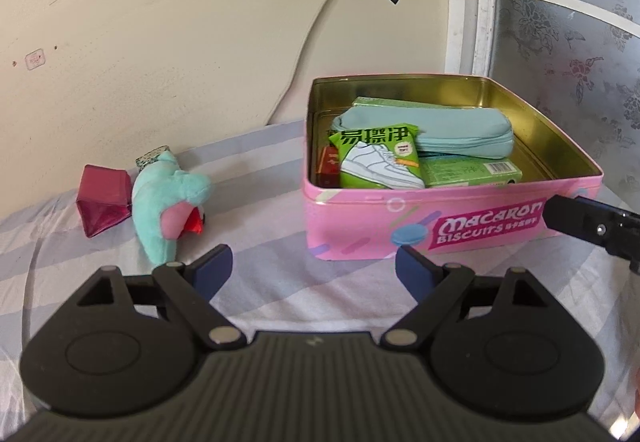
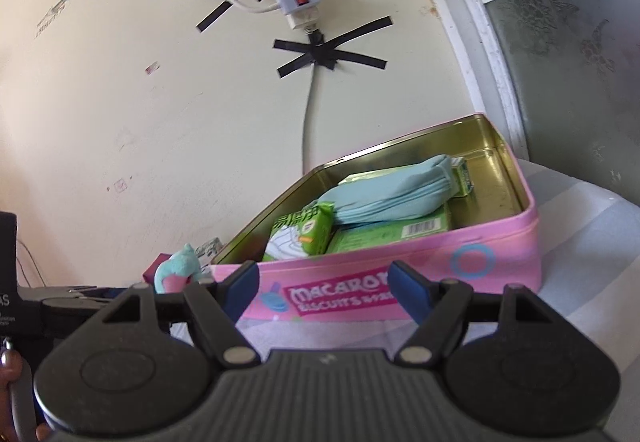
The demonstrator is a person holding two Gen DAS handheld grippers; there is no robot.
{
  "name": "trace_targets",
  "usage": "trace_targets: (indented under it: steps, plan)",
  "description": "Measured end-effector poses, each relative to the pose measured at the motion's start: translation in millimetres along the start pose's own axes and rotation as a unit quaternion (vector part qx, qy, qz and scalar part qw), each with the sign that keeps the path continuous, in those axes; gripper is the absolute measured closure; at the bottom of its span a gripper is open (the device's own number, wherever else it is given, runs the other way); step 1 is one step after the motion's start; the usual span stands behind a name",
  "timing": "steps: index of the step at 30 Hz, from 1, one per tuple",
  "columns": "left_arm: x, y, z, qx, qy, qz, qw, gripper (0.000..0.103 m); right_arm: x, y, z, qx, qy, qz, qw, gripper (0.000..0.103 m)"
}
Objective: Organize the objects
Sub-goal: 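Withdraw the right tool from the tin toward the magenta pouch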
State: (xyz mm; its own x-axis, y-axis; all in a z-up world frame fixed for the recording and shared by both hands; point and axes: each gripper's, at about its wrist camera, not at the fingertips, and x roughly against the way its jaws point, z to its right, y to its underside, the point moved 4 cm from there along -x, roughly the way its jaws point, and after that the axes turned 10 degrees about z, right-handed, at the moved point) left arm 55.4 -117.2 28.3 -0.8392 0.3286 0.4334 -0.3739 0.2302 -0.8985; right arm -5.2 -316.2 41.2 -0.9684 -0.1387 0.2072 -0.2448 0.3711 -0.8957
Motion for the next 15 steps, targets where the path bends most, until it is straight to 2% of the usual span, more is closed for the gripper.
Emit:
trace_targets:
  steps: [15]
  plan:
    - [13,28,-90,0.053,-0.060,0.001,0.9968,0.012,-31,28,-80,0.070,-0.039,-0.051,0.995,0.029]
